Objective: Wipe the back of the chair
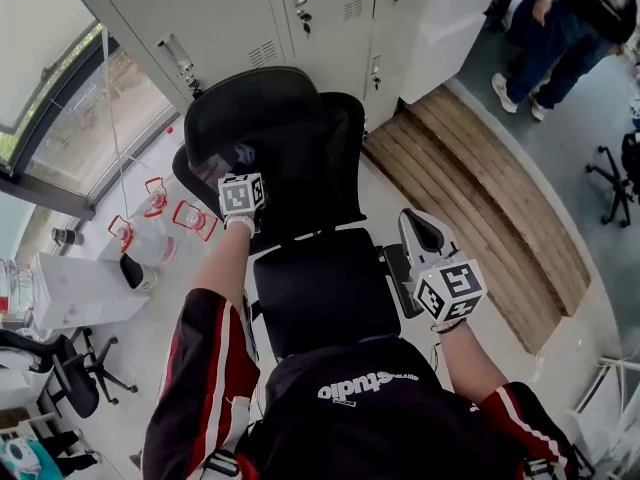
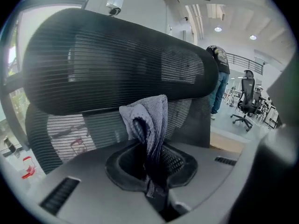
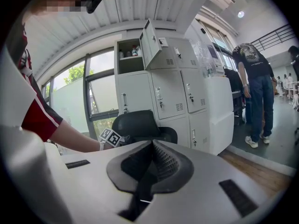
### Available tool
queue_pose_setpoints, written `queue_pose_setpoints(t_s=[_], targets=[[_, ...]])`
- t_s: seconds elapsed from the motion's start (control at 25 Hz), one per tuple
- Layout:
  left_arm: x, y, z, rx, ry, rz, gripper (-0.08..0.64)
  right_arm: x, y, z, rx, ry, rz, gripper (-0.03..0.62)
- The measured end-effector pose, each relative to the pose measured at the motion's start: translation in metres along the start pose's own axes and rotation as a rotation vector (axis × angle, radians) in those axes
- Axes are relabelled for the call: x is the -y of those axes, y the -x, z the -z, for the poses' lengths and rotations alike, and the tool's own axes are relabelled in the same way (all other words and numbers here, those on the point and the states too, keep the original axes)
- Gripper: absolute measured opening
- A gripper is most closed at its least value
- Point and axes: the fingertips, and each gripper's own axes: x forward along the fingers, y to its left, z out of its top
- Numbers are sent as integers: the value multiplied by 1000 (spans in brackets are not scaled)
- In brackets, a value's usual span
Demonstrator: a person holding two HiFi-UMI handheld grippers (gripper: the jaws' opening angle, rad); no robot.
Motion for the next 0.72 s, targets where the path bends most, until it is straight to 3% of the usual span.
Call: queue_pose_setpoints(t_s=[0.48, 0.72], targets=[[149, -66, -35, 20, -86, 212, 55, 54, 54, 15, -2, -50, 171, -3], [211, -97, -48, 41, -111, 283, 55, 82, 87, 26, -13, -75, 261, -3]])
